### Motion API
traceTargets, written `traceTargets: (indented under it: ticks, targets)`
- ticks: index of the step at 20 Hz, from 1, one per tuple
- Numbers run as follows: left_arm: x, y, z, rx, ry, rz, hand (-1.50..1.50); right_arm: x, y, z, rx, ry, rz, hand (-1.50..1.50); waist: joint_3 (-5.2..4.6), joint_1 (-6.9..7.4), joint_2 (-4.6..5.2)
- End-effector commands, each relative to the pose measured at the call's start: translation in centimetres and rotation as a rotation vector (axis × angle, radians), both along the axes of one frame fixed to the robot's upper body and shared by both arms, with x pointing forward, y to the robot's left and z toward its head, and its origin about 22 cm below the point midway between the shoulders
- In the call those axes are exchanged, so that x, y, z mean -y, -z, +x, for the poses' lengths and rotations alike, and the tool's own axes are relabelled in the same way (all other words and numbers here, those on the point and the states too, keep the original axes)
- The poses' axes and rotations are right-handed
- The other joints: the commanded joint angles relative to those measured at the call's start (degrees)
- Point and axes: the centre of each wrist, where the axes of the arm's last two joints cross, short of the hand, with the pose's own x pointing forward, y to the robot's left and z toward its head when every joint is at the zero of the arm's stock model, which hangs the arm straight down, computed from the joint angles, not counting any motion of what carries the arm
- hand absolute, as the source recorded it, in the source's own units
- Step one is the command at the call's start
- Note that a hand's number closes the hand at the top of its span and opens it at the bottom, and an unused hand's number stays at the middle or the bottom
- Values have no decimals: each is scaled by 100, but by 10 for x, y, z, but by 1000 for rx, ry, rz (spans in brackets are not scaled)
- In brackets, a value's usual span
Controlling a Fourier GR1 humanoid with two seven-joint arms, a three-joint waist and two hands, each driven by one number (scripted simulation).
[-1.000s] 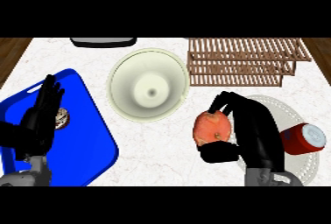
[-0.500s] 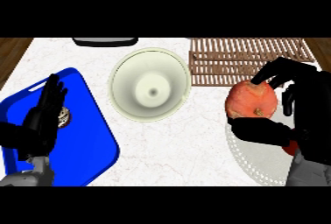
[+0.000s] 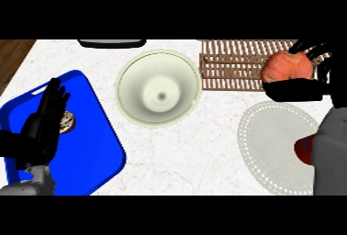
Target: Pick the squash from the placemat and place it in the tiered shelf
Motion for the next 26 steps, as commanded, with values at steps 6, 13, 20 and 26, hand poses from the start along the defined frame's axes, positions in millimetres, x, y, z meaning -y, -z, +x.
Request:
traceTargets:
  ticks: [6, 13, 20, 26]
  targets:
    - [25, 3, 0, 13, -1, 7, 0, 31, 42, 54, 48, 28, 30, 150, 1, 3, 5]
    - [5, -12, 17, 0, -3, 3, 0, 51, 69, 98, 109, 50, 37, 150, 3, 27, 17]
    - [10, 21, 6, 9, 9, 8, 0, 63, 95, 123, 87, 63, 29, 150, 2, 36, 22]
    - [2, -3, 8, 8, 9, 8, 0, 66, 89, 144, 53, 49, 195, -150, 4, 72, 29]
